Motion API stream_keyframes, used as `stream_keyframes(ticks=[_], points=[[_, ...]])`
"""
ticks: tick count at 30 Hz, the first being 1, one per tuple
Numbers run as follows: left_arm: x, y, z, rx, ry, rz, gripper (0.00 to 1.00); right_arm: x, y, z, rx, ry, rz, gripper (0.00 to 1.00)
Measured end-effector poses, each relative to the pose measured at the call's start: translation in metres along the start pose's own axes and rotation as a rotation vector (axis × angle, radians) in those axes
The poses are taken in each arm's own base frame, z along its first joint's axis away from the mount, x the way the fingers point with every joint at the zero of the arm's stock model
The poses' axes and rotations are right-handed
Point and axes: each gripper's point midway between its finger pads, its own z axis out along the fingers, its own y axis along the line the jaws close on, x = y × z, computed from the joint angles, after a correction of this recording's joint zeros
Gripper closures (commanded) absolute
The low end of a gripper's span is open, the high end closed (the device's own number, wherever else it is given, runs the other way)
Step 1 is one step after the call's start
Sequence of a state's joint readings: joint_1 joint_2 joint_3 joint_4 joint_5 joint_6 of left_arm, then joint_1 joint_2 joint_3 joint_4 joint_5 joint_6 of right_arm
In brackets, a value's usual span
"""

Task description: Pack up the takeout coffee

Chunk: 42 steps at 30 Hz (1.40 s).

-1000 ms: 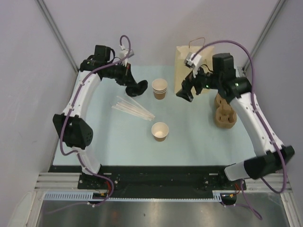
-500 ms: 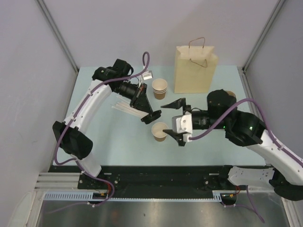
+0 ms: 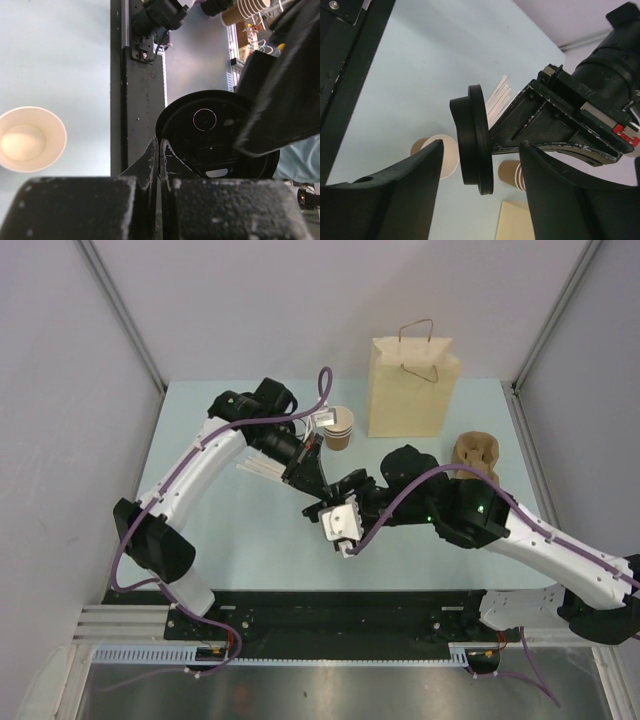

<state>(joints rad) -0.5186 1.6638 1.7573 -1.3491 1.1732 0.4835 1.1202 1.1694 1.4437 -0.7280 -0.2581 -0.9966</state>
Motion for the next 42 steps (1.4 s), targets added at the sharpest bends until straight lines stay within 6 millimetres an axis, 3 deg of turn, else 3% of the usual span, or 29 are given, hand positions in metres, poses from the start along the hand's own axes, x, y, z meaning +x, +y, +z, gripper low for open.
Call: stream_keyframes(ticks=[4, 5, 7, 8, 10, 11, 15, 18, 22, 24, 26, 31, 34, 39, 42], points=[[0.004, -0.003, 0.005, 0.012, 0.014, 0.000, 1.00, 0.011, 0.004, 0.007, -0.013, 0.041, 0.006, 0.51], [0.004, -0.003, 0.005, 0.013, 0.014, 0.001, 1.00, 0.014, 0.006, 0.008, -0.016, 0.049, 0.010, 0.58], [0.004, -0.003, 0.005, 0.014, 0.014, 0.002, 0.82, 0.016, 0.007, 0.009, -0.020, 0.058, 0.014, 0.70], [0.003, -0.003, 0.005, 0.013, 0.013, 0.002, 0.69, 0.016, 0.008, 0.009, -0.020, 0.060, 0.018, 0.74], [0.003, -0.003, 0.005, 0.012, 0.013, 0.005, 0.60, 0.016, 0.008, 0.009, -0.022, 0.060, 0.030, 0.86], [0.003, -0.003, 0.004, 0.011, 0.013, 0.002, 0.53, 0.016, 0.009, 0.009, -0.020, 0.060, 0.041, 0.88], [0.002, 0.004, -0.002, -0.016, -0.022, -0.018, 0.42, 0.019, 0.007, 0.008, -0.012, 0.050, 0.128, 0.91], [-0.013, 0.023, -0.030, -0.111, -0.129, -0.034, 0.41, 0.031, -0.006, 0.002, 0.028, 0.030, 0.292, 0.91], [-0.035, 0.061, -0.111, -0.403, -0.389, -0.034, 0.38, 0.052, -0.032, -0.010, 0.104, -0.019, 0.567, 0.92], [-0.040, 0.065, -0.144, -0.547, -0.492, 0.009, 0.38, 0.062, -0.044, -0.014, 0.115, -0.075, 0.748, 0.93], [-0.046, 0.051, -0.156, -0.653, -0.560, 0.108, 0.38, 0.070, -0.057, -0.013, 0.108, -0.153, 0.948, 0.94], [-0.060, -0.003, -0.136, -0.711, -0.599, 0.357, 0.40, 0.079, -0.056, 0.000, -0.001, -0.297, 1.343, 0.94], [-0.064, -0.017, -0.122, -0.725, -0.589, 0.436, 0.44, 0.074, -0.050, 0.010, -0.098, -0.349, 1.494, 0.94], [-0.065, -0.003, -0.118, -0.789, -0.558, 0.427, 0.51, 0.059, -0.052, 0.011, -0.186, -0.411, 1.571, 0.94], [-0.058, 0.013, -0.103, -0.786, -0.476, 0.395, 0.56, 0.050, -0.055, 0.010, -0.210, -0.440, 1.570, 0.94]])
